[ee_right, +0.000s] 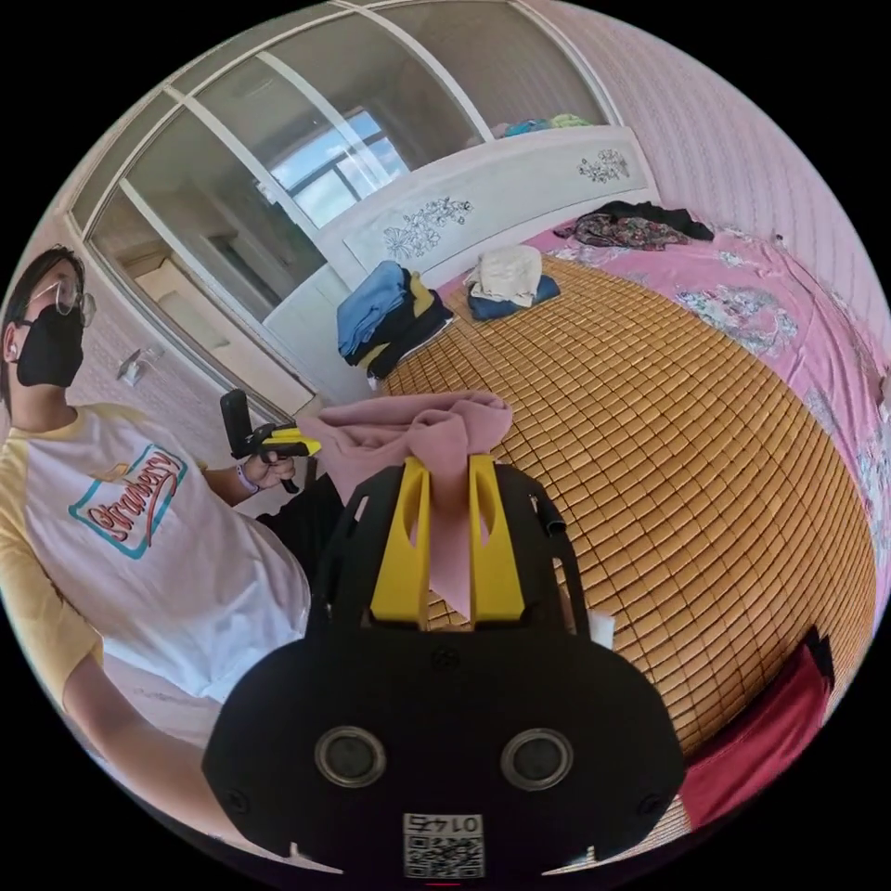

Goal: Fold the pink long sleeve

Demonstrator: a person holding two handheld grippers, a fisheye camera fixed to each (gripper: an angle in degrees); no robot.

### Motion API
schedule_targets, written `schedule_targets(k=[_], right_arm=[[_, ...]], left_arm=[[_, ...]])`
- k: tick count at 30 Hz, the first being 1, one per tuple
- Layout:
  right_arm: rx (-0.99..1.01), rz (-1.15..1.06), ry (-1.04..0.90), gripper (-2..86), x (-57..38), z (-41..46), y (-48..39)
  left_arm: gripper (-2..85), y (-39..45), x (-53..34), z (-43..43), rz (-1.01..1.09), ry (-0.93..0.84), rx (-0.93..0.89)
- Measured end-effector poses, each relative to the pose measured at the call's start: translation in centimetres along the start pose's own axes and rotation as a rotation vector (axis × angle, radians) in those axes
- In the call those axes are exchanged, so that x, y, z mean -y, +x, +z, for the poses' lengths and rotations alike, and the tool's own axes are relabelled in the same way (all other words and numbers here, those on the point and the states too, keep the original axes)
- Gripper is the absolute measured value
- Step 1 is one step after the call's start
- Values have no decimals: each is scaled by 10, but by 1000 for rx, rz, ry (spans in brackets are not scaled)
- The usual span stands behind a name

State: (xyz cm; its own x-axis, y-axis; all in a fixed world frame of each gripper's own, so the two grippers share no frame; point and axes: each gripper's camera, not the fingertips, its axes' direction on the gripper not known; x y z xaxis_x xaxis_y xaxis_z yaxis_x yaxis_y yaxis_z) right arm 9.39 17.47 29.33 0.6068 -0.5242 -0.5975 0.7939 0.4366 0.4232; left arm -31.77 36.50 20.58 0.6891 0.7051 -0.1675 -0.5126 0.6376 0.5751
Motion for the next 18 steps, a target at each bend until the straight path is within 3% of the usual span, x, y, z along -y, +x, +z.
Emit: schedule_targets(k=[8, 11, 14, 16, 18], right_arm=[[-76, -545, -340, 69, 292, 53, -40], [-220, -680, -415, 94, 417, 109, -76], [-458, -423, -232, 204, 519, 164, -80], [-373, -282, -145, 228, 534, 189, -74], [-325, -274, -120, 214, 500, 226, -64]], left_arm=[[43, -83, 39, -17, -152, 313, 46], [48, -136, 87, -15, -169, 441, 140], [73, -238, 124, -13, -368, 532, 232], [103, -311, 137, 12, -449, 419, 358], [116, -353, 125, 38, -524, 288, 324]])
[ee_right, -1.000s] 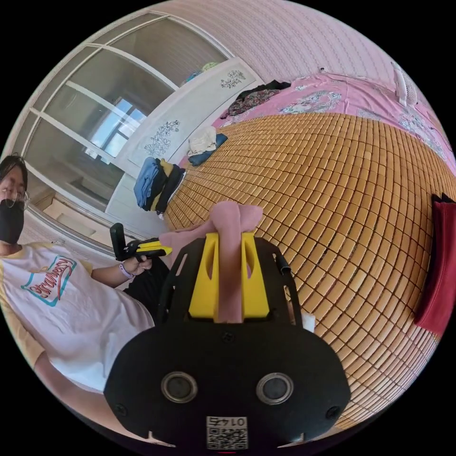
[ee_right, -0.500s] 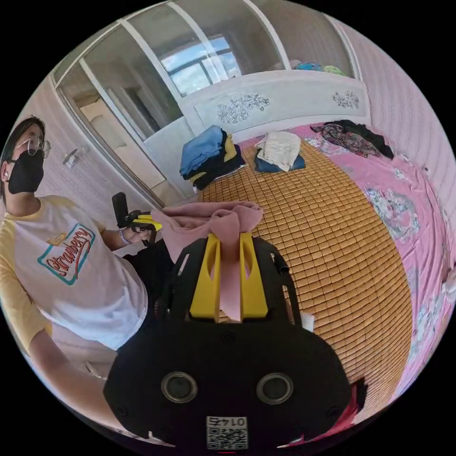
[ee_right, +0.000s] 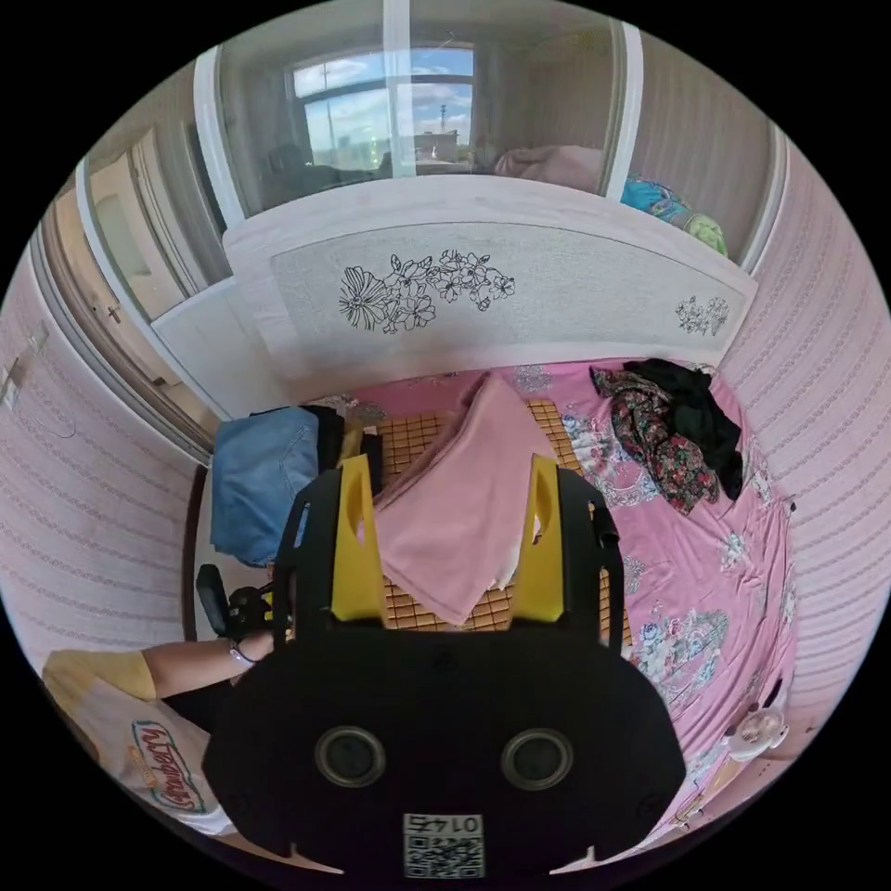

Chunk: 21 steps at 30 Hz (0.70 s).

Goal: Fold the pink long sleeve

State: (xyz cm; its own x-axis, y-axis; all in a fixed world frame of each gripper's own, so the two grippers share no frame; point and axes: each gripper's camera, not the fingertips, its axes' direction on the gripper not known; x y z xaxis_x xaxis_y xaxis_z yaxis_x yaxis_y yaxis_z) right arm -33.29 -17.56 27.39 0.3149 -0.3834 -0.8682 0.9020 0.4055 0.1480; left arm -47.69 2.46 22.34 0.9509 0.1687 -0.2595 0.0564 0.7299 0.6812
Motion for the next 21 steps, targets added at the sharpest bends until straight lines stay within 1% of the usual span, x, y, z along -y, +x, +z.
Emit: schedule_targets(k=[1, 3, 4, 6, 7, 9, 10, 11, 12, 13, 14, 15, 18, 19, 21], right_arm=[[-4, -22, -6, 209, -15, 10, -5], [5, -50, -71, 173, -100, 48, -21], [22, -37, -92, 168, -127, 55, -24], [129, 10, -198, 150, -247, 75, -43], [149, 57, -231, 147, -280, 78, -48], [256, 309, -340, 123, -415, 72, -72], [280, 381, -344, 114, -448, 65, -81], [304, 532, -330, 96, -510, 45, -101], [281, 687, -291, 78, -566, 20, -125], [257, 754, -267, 76, -592, 7, -138], [177, 885, -238, 73, -636, -18, -165], [53, 1007, -219, 69, -674, -42, -193], [-189, 1208, -100, 48, -742, -88, -259], [-229, 1236, -83, 45, -751, -94, -270], [-389, 1272, -53, 33, -773, -108, -308]], left_arm=[[121, -13, -13, 17, 7, -90, -30], [118, -18, -47, 27, 43, -183, -50], [112, -16, -75, 25, 64, -213, -75], [103, -12, -117, 15, 60, -237, -119], [97, -6, -143, 5, 65, -246, -154], [83, 9, -178, -12, 84, -264, -183], [72, 22, -200, -24, 102, -271, -213], [65, 30, -210, -30, 114, -280, -233], [50, 47, -229, -39, 149, -298, -277], [31, 67, -248, -48, 197, -321, -323], [21, 78, -258, -51, 223, -334, -344], [1, 99, -277, -56, 264, -359, -384], [-7, 154, -325, -61, 377, -414, -492], [-8, 175, -342, -59, 425, -449, -528], [-9, 209, -367, -54, 501, -502, -566]])
